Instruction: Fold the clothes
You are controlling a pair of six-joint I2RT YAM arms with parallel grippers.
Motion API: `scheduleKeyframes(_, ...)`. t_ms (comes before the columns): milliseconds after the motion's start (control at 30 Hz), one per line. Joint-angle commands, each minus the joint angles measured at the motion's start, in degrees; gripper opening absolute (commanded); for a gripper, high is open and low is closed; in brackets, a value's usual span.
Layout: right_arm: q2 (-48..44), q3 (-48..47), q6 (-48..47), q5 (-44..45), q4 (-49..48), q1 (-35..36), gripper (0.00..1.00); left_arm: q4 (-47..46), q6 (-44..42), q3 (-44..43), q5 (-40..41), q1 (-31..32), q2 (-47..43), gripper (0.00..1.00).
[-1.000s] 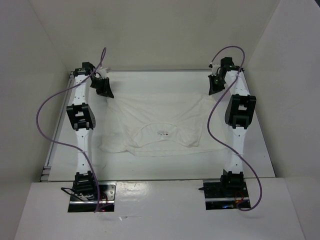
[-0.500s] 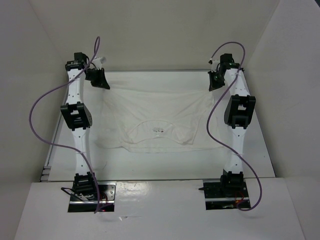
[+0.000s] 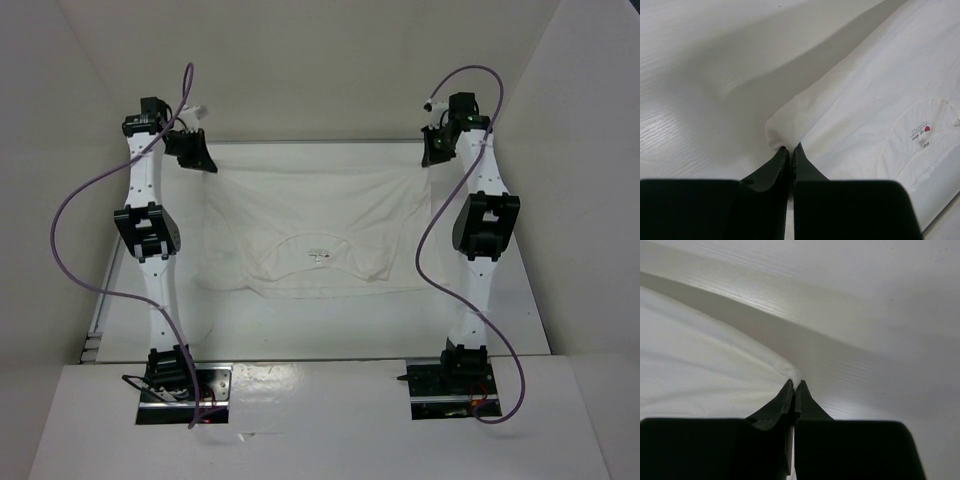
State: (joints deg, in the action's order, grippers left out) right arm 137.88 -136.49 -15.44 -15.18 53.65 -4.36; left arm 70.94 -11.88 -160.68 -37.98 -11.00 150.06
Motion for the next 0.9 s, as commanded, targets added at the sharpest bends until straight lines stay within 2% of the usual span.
scheduleKeyframes(0,-8.2,0.2,-0.7,-1.0,-0.2,-2.0,0.0,1.2,-2.1,1.1,-3.2,-2.4,-6.6,0.0)
scheduleKeyframes(167,-11.8,3.4,-2.9,-1.7,0.9,-3.1,0.0,3.2,-4.4,3.7,-4.3,-3.0,-8.5,0.0)
scheduleKeyframes(367,-16.7,10.1,-6.3,-2.2,1.5,-3.6,0.0,3.2,-8.5,13.0,-5.7,-3.5,-13.5,0.0)
scheduleKeyframes(633,-22.1,19.9,-12.1,-2.2,3.2,-4.2,0.0,3.2,-14.2,29.5,-4.6,-3.5,-18.7,0.0)
scheduleKeyframes(867,-26.5,28.5,-15.3,-1.0,4.4,-4.2,0.0,3.2,-17.9,39.8,-1.8,-3.5,-24.5,0.0)
